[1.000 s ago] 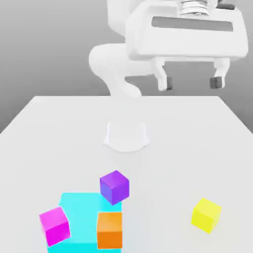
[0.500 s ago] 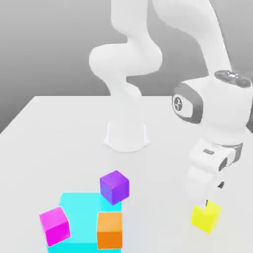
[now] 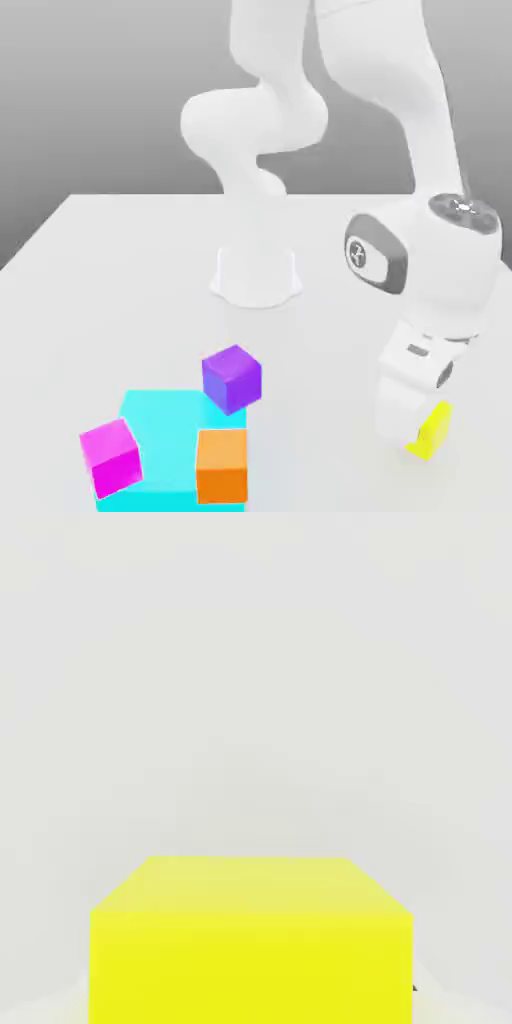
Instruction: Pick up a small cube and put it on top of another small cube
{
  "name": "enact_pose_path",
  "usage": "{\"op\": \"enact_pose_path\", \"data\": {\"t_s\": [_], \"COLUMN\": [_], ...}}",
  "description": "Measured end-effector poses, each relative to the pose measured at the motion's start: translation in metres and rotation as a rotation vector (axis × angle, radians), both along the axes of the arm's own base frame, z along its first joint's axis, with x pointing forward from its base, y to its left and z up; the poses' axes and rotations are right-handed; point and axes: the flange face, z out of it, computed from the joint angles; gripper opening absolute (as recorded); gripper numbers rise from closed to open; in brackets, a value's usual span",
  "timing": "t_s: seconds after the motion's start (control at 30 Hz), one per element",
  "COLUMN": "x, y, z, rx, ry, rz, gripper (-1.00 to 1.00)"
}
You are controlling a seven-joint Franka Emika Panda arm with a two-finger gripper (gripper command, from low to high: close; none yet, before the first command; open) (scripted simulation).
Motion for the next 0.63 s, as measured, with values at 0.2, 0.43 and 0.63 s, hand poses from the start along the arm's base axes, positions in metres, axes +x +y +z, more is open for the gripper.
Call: {"op": "enact_pose_path", "data": {"t_s": [0.2, 0.43, 0.63], "x": [0.079, 0.102, 0.104], "y": [-0.130, -0.339, -0.353], "z": [0.058, 0.109, 0.085], "rx": [-0.012, 0.003, 0.004], "ry": [-0.004, 0.000, 0.000], "rz": [-0.463, -1.065, -1.116], "gripper": [-1.00, -1.00, 1.00]}}
